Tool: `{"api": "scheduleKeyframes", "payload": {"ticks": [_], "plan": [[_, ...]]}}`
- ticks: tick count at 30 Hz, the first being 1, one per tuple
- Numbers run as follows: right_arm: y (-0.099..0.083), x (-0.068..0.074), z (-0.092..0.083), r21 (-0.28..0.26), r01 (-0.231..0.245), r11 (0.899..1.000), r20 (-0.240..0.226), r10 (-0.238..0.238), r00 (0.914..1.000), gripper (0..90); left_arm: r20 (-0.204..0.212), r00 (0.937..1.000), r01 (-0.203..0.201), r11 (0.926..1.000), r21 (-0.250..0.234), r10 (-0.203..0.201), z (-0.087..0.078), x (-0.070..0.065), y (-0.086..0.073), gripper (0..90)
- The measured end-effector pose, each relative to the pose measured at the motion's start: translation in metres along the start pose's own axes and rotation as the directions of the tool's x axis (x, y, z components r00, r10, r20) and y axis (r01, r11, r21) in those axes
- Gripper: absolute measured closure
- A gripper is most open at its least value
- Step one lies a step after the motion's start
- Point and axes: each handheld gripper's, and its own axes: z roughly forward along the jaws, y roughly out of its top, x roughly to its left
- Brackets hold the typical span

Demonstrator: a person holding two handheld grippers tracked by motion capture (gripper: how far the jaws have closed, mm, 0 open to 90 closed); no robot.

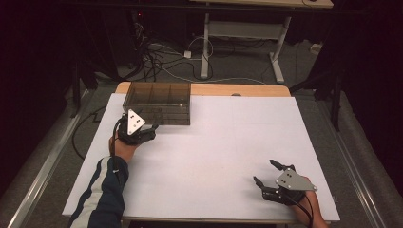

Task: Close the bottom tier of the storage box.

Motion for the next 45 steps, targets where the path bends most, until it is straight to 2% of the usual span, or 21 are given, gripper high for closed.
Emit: {"api": "scheduleKeyframes", "payload": {"ticks": [3, 9, 19, 25, 45], "plan": [[0.000, 0.000, 0.000, -0.001, 0.000, 1.000, 0.000, 0.000, 1.0000, 22.7, 0.016, 0.9997, 0.021, 0.9996, -0.019, -0.020, -0.001, 0.000, 0.001, 18.0], [0.000, 0.000, -0.001, -0.003, -0.001, 1.000, 0.001, 0.001, 1.0000, 22.7, 0.048, 0.9985, 0.028, 0.9989, -0.037, -0.026, -0.005, -0.004, 0.005, 17.7], [0.001, 0.000, -0.001, -0.002, -0.007, 1.000, 0.016, 0.007, 0.9999, 22.7, 0.041, 0.9989, 0.024, 0.9978, -0.061, -0.021, -0.013, -0.011, 0.014, 17.7], [0.002, 0.002, 0.000, 0.002, -0.008, 1.000, 0.010, 0.008, 0.9999, 22.7, 0.052, 0.9986, -0.003, 0.9976, -0.070, 0.006, -0.014, -0.015, 0.018, 17.7], [0.003, 0.006, -0.001, 0.003, 0.004, 1.000, 0.001, -0.004, 1.0000, 21.8, 0.075, 0.9965, -0.030, 0.9966, -0.076, 0.036, -0.018, -0.026, 0.025, 17.8]]}}
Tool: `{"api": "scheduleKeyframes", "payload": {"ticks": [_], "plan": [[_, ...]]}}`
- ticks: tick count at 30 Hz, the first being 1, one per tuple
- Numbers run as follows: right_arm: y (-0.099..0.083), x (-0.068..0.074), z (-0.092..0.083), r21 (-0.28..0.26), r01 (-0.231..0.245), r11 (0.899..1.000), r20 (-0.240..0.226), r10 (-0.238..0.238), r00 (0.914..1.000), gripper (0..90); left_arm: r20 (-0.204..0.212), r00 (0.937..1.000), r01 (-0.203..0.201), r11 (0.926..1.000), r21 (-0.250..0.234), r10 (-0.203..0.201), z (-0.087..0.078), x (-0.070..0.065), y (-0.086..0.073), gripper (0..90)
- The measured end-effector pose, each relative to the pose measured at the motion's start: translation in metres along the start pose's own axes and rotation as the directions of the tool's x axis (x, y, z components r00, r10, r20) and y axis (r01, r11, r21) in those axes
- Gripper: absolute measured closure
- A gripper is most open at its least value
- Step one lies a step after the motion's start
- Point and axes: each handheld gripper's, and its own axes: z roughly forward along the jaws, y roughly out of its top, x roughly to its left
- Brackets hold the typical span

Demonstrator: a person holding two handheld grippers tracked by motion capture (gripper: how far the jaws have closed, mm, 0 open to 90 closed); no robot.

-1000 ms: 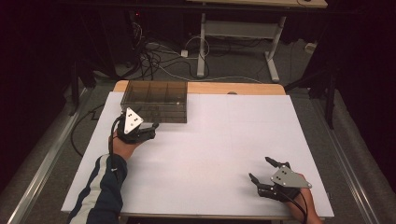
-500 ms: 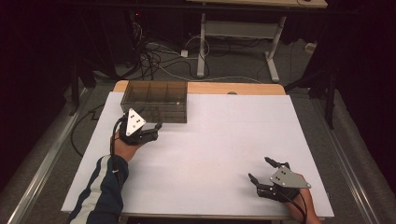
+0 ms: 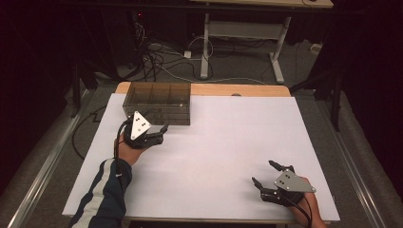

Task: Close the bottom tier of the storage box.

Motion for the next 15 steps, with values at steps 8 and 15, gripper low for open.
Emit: {"api": "scheduleKeyframes", "payload": {"ticks": [8, 15], "plan": [[0.001, 0.002, -0.001, -0.001, 0.005, 1.000, -0.008, -0.005, 1.0000, 21.4, 0.022, 0.9997, -0.006, 1.0000, 0.000, 0.006, -0.002, -0.007, 0.004, 17.8], [0.000, 0.002, -0.001, 0.000, 0.002, 1.000, -0.007, -0.002, 1.0000, 21.4, 0.033, 0.9994, -0.014, 0.9999, -0.002, 0.014, -0.003, -0.011, 0.007, 17.7]]}}
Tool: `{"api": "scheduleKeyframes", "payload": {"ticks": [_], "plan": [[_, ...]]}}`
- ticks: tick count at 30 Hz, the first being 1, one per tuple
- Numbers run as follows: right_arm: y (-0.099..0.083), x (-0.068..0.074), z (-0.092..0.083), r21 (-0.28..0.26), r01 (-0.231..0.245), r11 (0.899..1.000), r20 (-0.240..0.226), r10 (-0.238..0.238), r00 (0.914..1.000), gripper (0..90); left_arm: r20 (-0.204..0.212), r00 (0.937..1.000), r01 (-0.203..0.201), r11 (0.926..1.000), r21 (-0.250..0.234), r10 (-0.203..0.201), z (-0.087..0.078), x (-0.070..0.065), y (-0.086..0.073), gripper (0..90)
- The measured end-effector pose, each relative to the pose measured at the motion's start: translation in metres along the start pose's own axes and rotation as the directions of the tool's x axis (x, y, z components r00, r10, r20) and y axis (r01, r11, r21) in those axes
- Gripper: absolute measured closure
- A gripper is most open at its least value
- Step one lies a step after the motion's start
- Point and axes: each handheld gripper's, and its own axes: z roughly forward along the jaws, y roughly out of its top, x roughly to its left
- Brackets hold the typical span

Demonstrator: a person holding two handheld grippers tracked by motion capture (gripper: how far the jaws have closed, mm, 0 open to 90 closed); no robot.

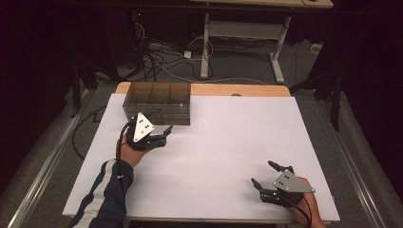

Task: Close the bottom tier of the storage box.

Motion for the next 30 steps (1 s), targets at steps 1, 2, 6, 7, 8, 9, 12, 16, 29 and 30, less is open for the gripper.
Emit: {"api": "scheduleKeyframes", "payload": {"ticks": [1, 2, 6, 7, 8, 9, 12, 16, 29, 30], "plan": [[0.000, 0.000, 0.000, -0.001, 0.000, 1.000, -0.001, 0.000, 1.0000, 21.4, 0.001, 1.0000, 0.001, 1.0000, -0.002, -0.001, 0.000, -0.001, 0.000, 17.7], [0.000, 0.000, 0.000, -0.001, 0.000, 1.000, -0.001, 0.000, 1.0000, 21.4, 0.004, 1.0000, 0.002, 1.0000, -0.004, -0.002, -0.001, -0.001, 0.001, 17.8], [0.000, 0.000, 0.000, -0.002, 0.003, 1.000, -0.004, -0.003, 1.0000, 21.4, 0.011, 0.9999, -0.002, 0.9999, -0.012, 0.002, -0.004, -0.004, 0.003, 17.7], [0.000, 0.001, 0.000, 0.000, 0.001, 1.000, -0.005, -0.001, 1.0000, 21.4, 0.014, 0.9999, -0.003, 0.9999, -0.014, 0.003, -0.005, -0.005, 0.004, 17.7], [0.000, 0.001, 0.000, 0.000, 0.002, 1.000, -0.006, -0.002, 1.0000, 21.3, 0.016, 0.9999, -0.005, 0.9999, -0.014, 0.006, -0.005, -0.006, 0.004, 17.7], [0.000, 0.001, 0.000, 0.000, 0.002, 1.000, -0.006, -0.002, 1.0000, 21.3, 0.018, 0.9998, -0.005, 0.9998, -0.017, 0.005, -0.006, -0.007, 0.005, 17.7], [0.001, 0.001, 0.001, 0.000, 0.001, 1.000, -0.008, -0.001, 1.0000, 21.3, 0.027, 0.9996, -0.010, 0.9998, -0.019, 0.011, -0.007, -0.009, 0.006, 17.7], [0.001, 0.002, 0.001, 0.001, 0.004, 1.000, -0.011, -0.004, 0.9999, 21.4, 0.035, 0.9992, -0.016, 0.9996, -0.024, 0.017, -0.008, -0.012, 0.008, 17.7], [0.001, 0.003, 0.001, 0.002, 0.007, 1.000, -0.017, -0.007, 0.9998, 21.4, 0.062, 0.9975, -0.033, 0.9988, -0.035, 0.035, -0.012, -0.021, 0.012, 17.7], [0.001, 0.004, 0.001, 0.002, 0.008, 1.000, -0.018, -0.008, 0.9998, 21.3, 0.064, 0.9972, -0.036, 0.9987, -0.035, 0.039, -0.012, -0.022, 0.012, 17.8]]}}
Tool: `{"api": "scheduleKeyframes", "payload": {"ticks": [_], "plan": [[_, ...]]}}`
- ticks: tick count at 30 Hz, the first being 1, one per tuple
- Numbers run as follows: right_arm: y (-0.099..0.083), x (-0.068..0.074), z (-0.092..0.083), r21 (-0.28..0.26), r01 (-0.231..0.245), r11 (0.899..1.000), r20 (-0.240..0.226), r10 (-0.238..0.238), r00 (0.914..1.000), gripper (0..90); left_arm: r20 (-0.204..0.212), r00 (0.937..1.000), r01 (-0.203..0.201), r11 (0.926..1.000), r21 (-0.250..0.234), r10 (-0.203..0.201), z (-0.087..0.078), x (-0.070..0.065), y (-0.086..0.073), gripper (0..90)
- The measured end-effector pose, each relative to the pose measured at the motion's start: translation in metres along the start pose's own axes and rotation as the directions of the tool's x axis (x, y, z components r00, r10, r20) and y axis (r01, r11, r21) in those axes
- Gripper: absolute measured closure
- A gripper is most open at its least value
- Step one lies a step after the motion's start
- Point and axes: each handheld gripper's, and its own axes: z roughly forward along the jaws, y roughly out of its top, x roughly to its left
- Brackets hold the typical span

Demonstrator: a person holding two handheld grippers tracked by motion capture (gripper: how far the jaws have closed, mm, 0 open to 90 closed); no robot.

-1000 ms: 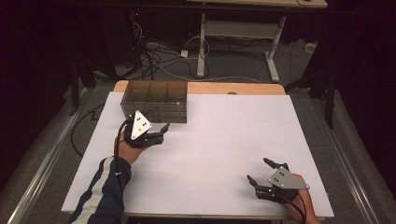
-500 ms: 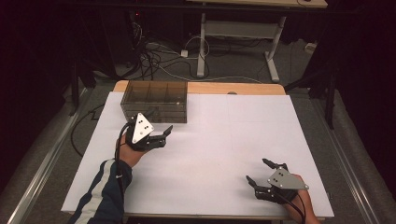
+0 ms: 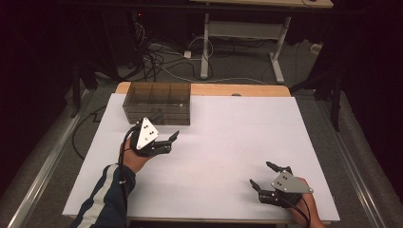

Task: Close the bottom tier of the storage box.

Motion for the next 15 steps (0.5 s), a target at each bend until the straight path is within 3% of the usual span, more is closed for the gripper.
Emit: {"api": "scheduleKeyframes", "payload": {"ticks": [15], "plan": [[0.0004, 0.0009, -0.0002, 0.000, 0.004, 1.000, -0.003, -0.004, 1.0000, 21.4, 0.022, 0.9994, -0.027, 0.9996, -0.012, 0.027, -0.0036, -0.0099, 0.0065, 17.7]]}}
